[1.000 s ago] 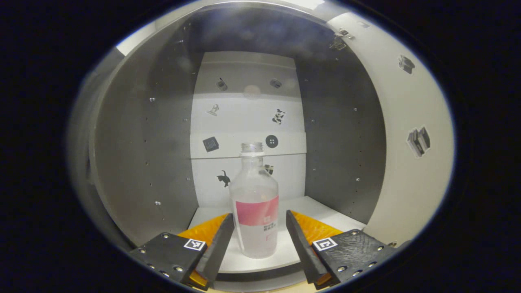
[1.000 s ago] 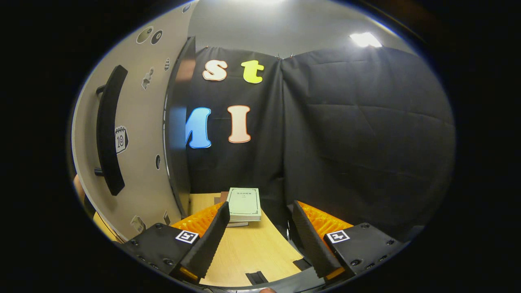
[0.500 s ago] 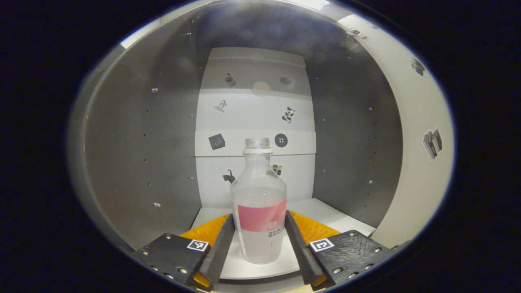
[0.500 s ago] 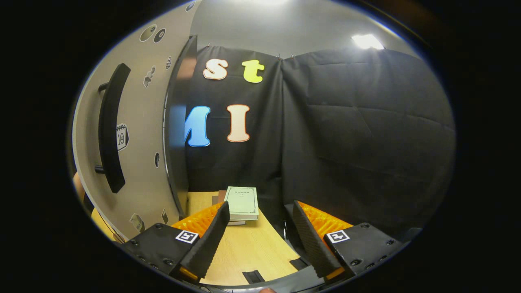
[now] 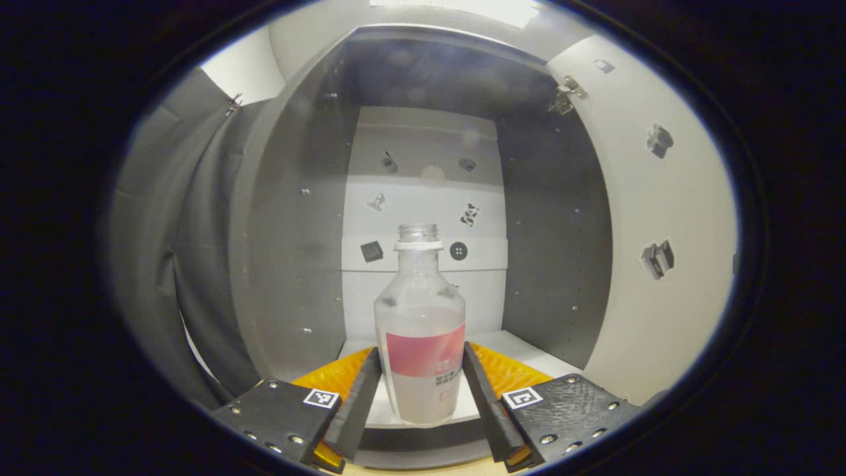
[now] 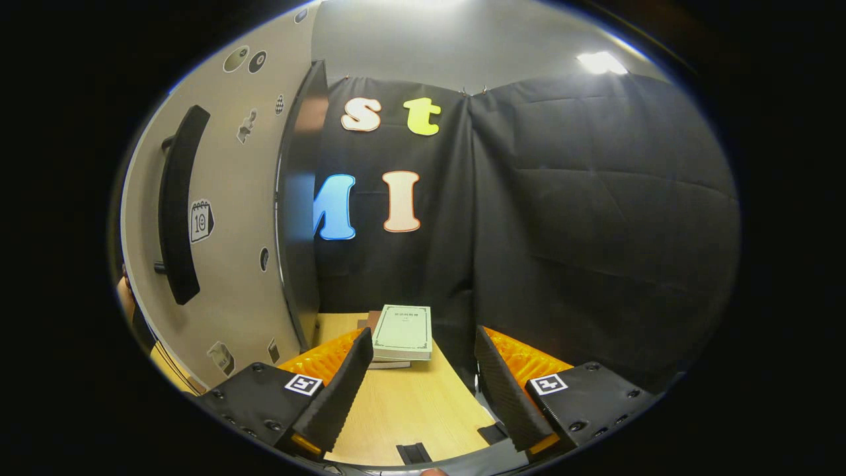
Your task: Open the cabinet door with the right hand, grasp the bottle in the cabinet with the left hand and place it on the coaster, then close the cabinet door with the right hand.
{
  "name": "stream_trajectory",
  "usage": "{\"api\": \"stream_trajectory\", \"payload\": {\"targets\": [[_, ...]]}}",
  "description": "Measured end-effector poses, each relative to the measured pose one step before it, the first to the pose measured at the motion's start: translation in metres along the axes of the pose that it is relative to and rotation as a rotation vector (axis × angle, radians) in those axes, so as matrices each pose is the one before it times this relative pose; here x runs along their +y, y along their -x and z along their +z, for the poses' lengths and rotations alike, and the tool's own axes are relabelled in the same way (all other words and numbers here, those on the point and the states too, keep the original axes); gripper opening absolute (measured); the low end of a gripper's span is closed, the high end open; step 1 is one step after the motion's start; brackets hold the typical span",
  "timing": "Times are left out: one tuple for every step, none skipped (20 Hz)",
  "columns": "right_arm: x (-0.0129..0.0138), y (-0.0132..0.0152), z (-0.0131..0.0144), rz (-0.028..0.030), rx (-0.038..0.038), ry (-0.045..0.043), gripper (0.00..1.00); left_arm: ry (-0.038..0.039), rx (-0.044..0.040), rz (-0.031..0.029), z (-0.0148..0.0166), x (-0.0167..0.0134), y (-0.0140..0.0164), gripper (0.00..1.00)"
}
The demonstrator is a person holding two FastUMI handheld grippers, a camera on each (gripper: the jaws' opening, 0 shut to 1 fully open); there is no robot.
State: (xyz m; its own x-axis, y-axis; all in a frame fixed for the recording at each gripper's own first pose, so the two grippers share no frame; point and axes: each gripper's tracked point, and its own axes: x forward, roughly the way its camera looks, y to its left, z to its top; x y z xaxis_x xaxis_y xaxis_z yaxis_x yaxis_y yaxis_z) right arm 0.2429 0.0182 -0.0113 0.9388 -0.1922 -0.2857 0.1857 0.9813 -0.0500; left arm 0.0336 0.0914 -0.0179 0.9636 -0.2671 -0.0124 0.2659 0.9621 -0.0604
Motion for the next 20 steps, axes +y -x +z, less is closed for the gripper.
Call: {"api": "stream_trajectory", "payload": {"targets": [[0.00056, -0.00251, -0.00095, 0.0145, -0.00127, -0.00173, 0.95, -0.01296, -0.00999, 0.01242, 0.00168, 0.0038, 0.00071, 0.77], [0.00012, -0.00228, 0.00018, 0.01191, -0.00161, -0.00021, 0.95, -0.01008, -0.0098, 0.01247, 0.00169, 0.00385, 0.00206, 0.75], [-0.00027, -0.00176, -0.0002, 0.01142, -0.00283, 0.00038, 0.98, -0.00389, -0.00684, 0.00917, 0.00122, 0.00258, 0.00262, 0.74], [0.00104, -0.00153, 0.00044, 0.01315, -0.00318, 0.00017, 0.98, 0.00246, -0.00589, 0.00849, 0.00096, 0.00069, 0.00354, 0.72], [0.00027, -0.00181, 0.00024, 0.01325, -0.00176, -0.0002, 0.98, 0.00371, -0.00448, 0.01238, 0.00125, 0.00176, 0.00248, 0.72], [0.00023, -0.00144, -0.00028, 0.01337, -0.00119, 0.00129, 0.98, 0.00308, -0.00474, 0.0129, -0.0002, 0.00268, 0.00173, 0.72], [-0.0009, -0.00201, 0.00056, 0.01298, -0.00117, 0.00179, 0.98, 0.00194, -0.00391, 0.01514, 0.00005, 0.00213, 0.00133, 0.72], [0.00034, -0.00092, -0.00095, 0.01322, 0.00296, 0.00175, 0.98, 0.0012, -0.00292, 0.01101, 0.00039, 0.00238, 0.00352, 0.72], [-0.00051, -0.00142, -0.00041, 0.01208, 0.00281, 0.00041, 0.98, -0.00007, -0.00197, 0.0121, -0.00007, 0.00223, 0.00249, 0.72], [0.00011, -0.00069, -0.00021, 0.01335, 0.00174, -0.00099, 0.98, -0.00093, -0.00291, 0.01209, -0.00028, 0.00249, 0.0009, 0.72], [0.00132, -0.0011, -0.00043, 0.01518, 0.00054, -0.00078, 0.95, 0.00021, -0.00149, 0.01327, -0.00004, 0.00223, 0.00092, 0.72], [0.00053, -0.00072, -0.00032, 0.01412, -0.0007, 0.00132, 0.98, 0.00306, -0.00119, 0.01332, -0.0009, 0.00214, 0.00127, 0.72], [-0.0002, -0.00027, -0.00049, 0.01048, -0.00066, 0.0031, 0.95, 0.004, 0.00043, 0.01008, -0.00062, 0.0017, 0.0009, 0.74], [-0.00074, -0.00042, -0.00055, 0.0098, -0.00079, 0.00269, 0.94, 0.00308, -0.00038, 0.01161, -0.00063, 0.00173, 0.00394, 0.72], [-0.00059, -0.00036, -0.00105, 0.01013, 0.00206, 0.00087, 0.94, 0.00276, -0.00068, 0.01226, -0.00114, 0.00279, 0.0031, 0.72], [-0.00027, 0.00005, -0.00154, 0.00919, 0.00354, -0.00033, 0.98, 0.0029, -0.00357, 0.01295, -0.00096, 0.00311, 0.00507, 0.72], [-0.00015, -0.00033, -0.00038, 0.00797, 0.00147, -0.0014, 0.98, 0.00315, -0.00153, 0.01503, -0.0008, 0.0029, 0.00199, 0.72], [-0.0003, 0.0006, -0.00144, 0.00775, -0.00019, -0.00197, 0.98, 0.0041, -0.00027, 0.01246, -0.00156, 0.00264, 0.00234, 0.72], [0.00033, -0.00023, 0.00038, 0.00618, -0.00107, -0.00268, 0.98, 0.00599, 0.00341, 0.01214, -0.00236, 0.00284, 0.00275, 0.72], [0.00016, -0.0007, 0.0, 0.0069, -0.00246, -0.00202, 0.98, 0.0077, 0.00068, 0.01007, -0.00212, 0.00219, 0.00301, 0.72]]}}
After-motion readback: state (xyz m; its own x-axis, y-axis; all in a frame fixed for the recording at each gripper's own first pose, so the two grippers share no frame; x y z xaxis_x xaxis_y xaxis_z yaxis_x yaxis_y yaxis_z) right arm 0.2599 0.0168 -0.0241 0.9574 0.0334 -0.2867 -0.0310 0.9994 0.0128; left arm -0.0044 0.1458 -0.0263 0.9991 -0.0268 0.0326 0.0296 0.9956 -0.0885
